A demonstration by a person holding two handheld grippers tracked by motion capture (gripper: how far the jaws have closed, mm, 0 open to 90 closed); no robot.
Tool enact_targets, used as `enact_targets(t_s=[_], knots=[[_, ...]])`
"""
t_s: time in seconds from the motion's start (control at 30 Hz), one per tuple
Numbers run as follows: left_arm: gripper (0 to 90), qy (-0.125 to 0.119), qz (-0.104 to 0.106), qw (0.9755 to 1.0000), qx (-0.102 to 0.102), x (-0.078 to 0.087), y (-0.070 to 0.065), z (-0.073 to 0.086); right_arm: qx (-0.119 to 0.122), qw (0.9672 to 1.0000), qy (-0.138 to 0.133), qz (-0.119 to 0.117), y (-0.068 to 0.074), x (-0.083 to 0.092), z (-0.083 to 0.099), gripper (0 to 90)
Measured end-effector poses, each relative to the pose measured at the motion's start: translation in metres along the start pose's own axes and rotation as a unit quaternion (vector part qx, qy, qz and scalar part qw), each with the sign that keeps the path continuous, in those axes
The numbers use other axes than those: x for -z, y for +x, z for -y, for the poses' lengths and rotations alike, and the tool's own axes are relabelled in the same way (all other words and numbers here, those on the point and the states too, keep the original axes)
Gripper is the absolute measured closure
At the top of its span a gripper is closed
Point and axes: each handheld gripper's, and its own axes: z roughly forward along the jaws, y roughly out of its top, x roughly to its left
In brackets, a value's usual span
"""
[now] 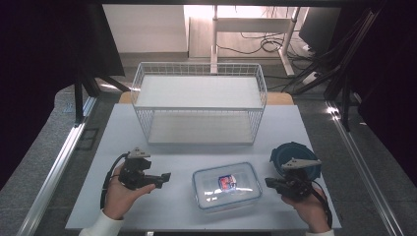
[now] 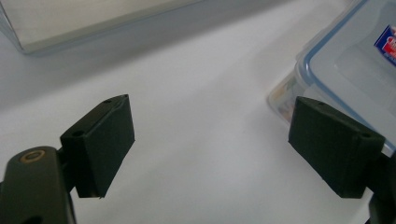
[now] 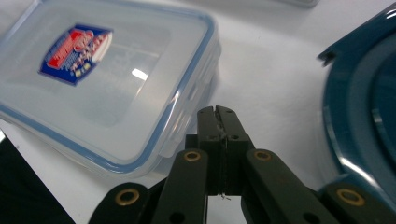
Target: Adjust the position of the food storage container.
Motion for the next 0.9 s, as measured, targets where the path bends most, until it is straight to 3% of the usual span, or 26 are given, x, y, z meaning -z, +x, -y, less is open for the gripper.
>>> enact_targets(t_s=[0.17,0.37,0.6,0.9], knots=[[14.6,0.002,-0.002,1.0,0.005,0.001,0.003,0.005,0.011,0.9995,0.029,0.002,0.005,-0.013,0.002,89.0],[14.8,0.01,-0.005,0.9999,0.004,0.0,0.006,0.01,0.028,0.9973,0.063,0.024,0.014,-0.02,0.003,89.0],[15.3,0.007,-0.007,0.9999,0.012,0.004,0.013,0.012,0.046,0.9965,0.07,-0.004,0.033,-0.029,0.0,89.0],[15.7,0.0,-0.009,0.9996,0.025,0.009,0.021,0.013,0.063,0.9955,0.067,-0.023,0.055,-0.043,-0.008,89.0]])
